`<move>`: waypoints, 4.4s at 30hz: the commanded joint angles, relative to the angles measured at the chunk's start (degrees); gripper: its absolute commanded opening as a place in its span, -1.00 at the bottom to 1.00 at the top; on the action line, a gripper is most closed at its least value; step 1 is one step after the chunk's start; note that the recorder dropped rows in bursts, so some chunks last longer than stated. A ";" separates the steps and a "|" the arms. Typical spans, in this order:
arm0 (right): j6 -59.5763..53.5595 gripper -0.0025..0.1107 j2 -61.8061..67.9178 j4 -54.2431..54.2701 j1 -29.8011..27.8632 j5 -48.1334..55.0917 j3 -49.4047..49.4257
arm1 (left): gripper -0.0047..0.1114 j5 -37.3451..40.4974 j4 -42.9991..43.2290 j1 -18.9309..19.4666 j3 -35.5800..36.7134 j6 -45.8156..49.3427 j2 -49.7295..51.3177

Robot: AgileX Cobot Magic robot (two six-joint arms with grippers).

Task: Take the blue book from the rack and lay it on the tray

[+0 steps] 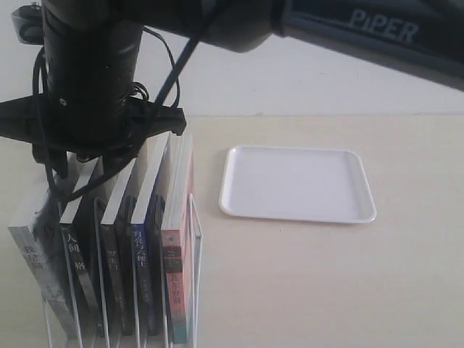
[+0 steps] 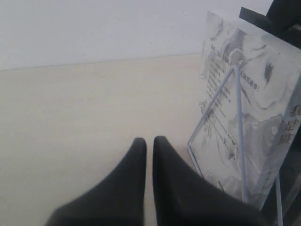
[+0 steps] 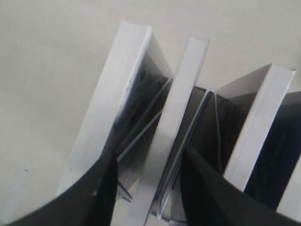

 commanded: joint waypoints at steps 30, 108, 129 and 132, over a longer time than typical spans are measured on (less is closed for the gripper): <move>1.35 -0.92 -1.36 0.01 0.09 -1.47 -0.35 | -0.84 0.04 0.00 0.20 0.19 -0.38 -0.18; 2.72 -0.39 -5.63 -6.79 -2.30 6.25 7.18 | -0.84 0.04 0.00 0.20 0.19 -0.38 -0.18; 2.72 -0.93 -3.64 -5.61 -2.19 6.25 7.18 | -0.84 0.04 0.00 0.20 0.19 -0.38 -0.18; 2.97 -0.93 -4.35 -5.61 -2.19 6.25 7.18 | -0.84 0.04 0.00 0.20 0.19 -0.38 -0.18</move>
